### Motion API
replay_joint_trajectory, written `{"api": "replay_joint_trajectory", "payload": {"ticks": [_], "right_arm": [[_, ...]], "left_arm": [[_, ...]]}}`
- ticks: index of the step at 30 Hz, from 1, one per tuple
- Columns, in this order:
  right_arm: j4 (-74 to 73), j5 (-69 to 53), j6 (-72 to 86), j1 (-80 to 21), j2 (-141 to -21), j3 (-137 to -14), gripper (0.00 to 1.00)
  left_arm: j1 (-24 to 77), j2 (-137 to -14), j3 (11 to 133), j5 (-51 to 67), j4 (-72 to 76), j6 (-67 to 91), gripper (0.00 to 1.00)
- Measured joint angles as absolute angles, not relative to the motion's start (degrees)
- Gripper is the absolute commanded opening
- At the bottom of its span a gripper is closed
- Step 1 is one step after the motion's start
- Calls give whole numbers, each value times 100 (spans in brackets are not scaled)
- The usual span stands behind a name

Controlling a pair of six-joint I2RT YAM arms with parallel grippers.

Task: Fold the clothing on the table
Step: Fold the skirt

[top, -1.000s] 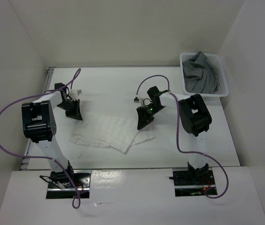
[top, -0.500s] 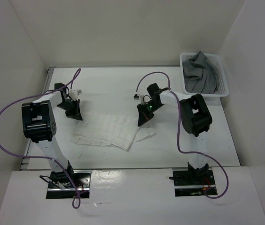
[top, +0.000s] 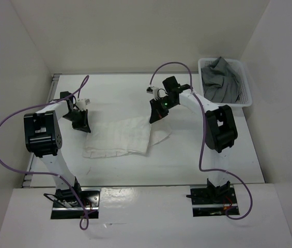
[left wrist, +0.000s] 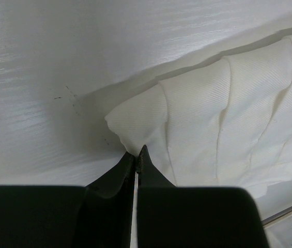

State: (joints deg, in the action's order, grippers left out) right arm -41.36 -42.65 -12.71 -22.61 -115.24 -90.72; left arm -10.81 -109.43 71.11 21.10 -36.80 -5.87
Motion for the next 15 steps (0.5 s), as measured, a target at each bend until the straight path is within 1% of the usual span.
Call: {"api": "replay_joint_trajectory", "payload": {"ticks": [6,15], "right_arm": [[-4324,-4298,-1286,-2255,-11539,-9432,0],[-4303,-4783,-1000,-2005,-11662,-9961,0]], "left_arm": [[-1081,-10943,7111,2137,-3680,-587,0],[-1083,-10940,7063,2279,-3621,-615,0]]}}
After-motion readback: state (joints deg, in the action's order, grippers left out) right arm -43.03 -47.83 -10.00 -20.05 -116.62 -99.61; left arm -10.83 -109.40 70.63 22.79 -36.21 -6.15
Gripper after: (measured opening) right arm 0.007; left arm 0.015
